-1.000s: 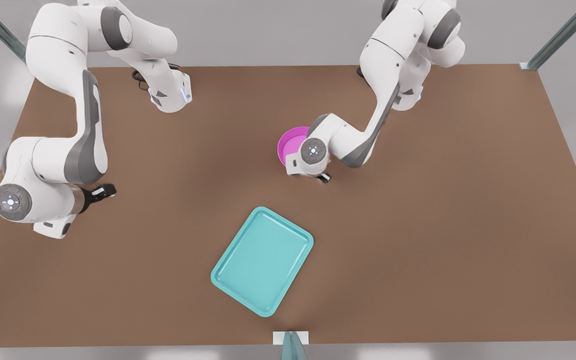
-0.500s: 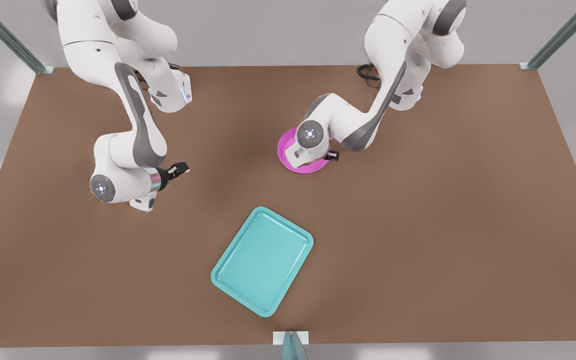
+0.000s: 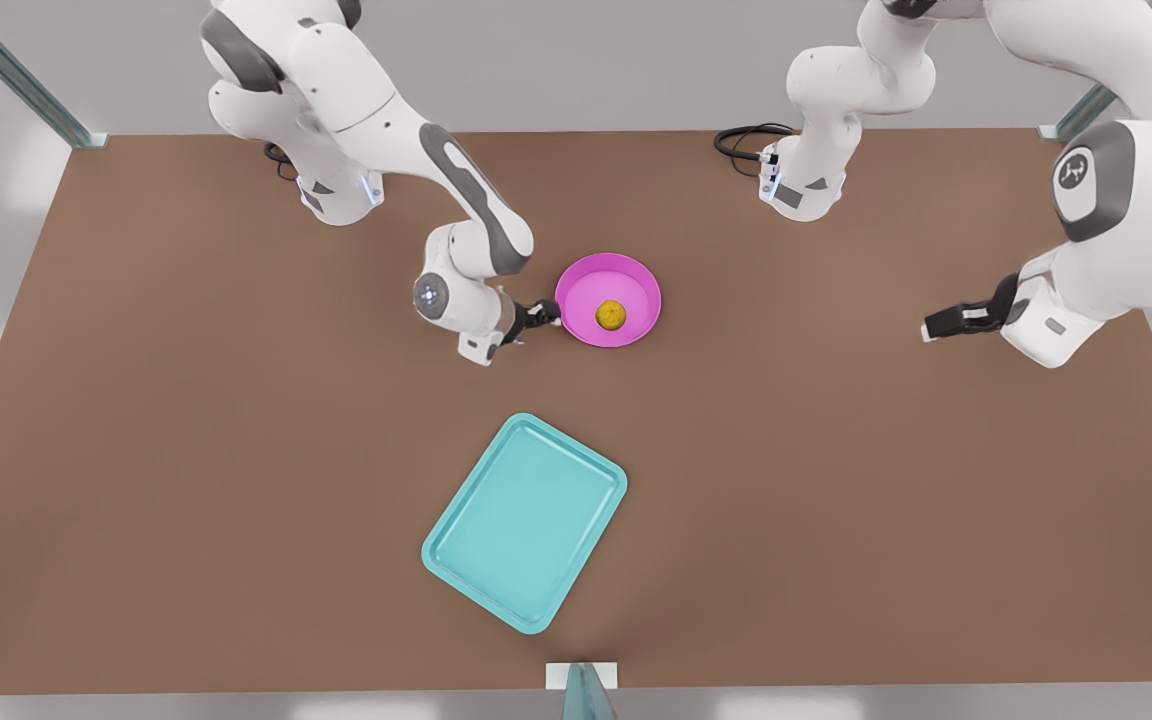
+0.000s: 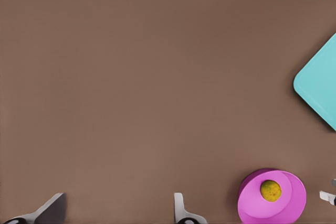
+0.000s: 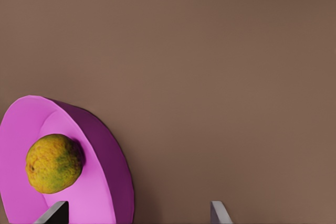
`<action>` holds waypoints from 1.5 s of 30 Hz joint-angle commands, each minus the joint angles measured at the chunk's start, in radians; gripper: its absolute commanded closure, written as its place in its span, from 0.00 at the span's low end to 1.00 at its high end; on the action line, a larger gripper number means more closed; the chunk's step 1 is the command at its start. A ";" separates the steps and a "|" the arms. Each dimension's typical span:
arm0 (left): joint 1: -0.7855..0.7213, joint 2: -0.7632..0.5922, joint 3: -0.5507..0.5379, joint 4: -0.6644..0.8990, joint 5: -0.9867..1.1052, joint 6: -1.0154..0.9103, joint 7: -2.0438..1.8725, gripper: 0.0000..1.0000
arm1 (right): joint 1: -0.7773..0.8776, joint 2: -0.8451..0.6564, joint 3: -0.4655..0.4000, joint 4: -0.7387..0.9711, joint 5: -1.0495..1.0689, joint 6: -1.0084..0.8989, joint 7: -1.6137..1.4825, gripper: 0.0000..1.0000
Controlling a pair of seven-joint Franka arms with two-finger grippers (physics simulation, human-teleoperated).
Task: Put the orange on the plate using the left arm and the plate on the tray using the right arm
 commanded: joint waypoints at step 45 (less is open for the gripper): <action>-0.004 0.000 -0.015 -0.001 0.012 -0.028 0.186 0.00 | 0.039 0.027 0.081 0.035 0.046 0.088 0.098 0.79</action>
